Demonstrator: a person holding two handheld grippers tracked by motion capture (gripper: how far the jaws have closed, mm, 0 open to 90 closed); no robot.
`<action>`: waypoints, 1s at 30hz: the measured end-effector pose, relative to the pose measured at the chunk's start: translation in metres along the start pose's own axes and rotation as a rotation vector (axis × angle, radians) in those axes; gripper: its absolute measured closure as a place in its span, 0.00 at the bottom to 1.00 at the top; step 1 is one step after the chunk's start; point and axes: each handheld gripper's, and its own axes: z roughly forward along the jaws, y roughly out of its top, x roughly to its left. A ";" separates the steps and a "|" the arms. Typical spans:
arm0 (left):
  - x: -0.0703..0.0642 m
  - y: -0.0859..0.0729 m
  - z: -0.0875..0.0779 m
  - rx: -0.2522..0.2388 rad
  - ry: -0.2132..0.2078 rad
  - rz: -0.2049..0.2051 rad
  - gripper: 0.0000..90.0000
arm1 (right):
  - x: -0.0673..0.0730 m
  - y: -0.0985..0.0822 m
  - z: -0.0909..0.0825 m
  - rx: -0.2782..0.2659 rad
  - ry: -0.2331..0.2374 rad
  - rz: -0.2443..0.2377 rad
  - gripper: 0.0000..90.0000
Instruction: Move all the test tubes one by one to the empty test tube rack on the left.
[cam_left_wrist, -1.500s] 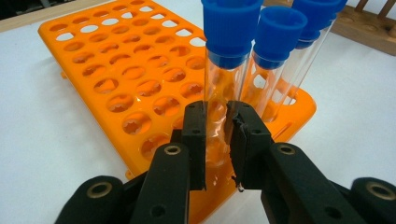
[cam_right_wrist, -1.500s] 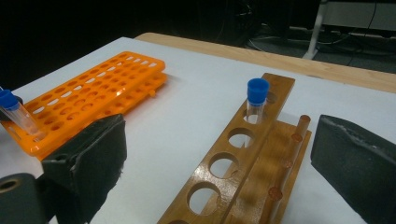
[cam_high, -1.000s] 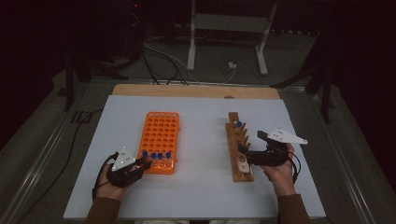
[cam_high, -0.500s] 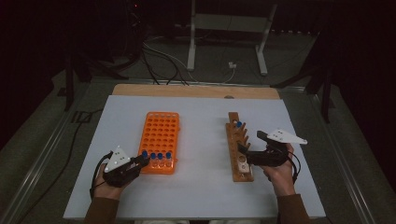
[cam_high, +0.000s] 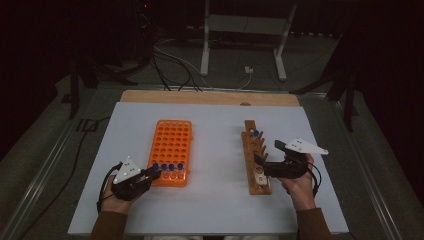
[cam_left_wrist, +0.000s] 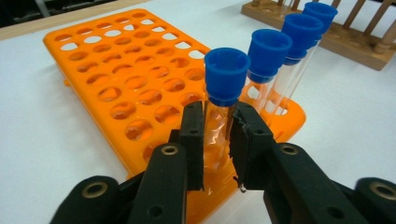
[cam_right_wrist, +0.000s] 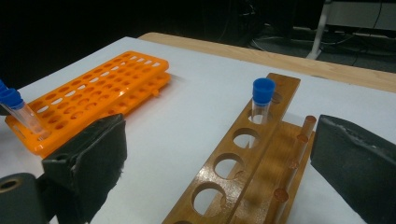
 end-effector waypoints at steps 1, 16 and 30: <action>0.000 0.000 0.000 -0.004 -0.003 0.000 0.79 | 0.000 0.000 0.000 -0.001 0.000 0.001 0.05; 0.006 0.006 -0.013 -0.138 -0.011 -0.100 0.38 | 0.000 0.000 0.000 -0.005 -0.003 0.005 0.05; 0.006 0.008 -0.014 -0.146 0.073 -0.112 0.02 | -0.009 0.005 0.007 -0.006 -0.024 0.007 0.05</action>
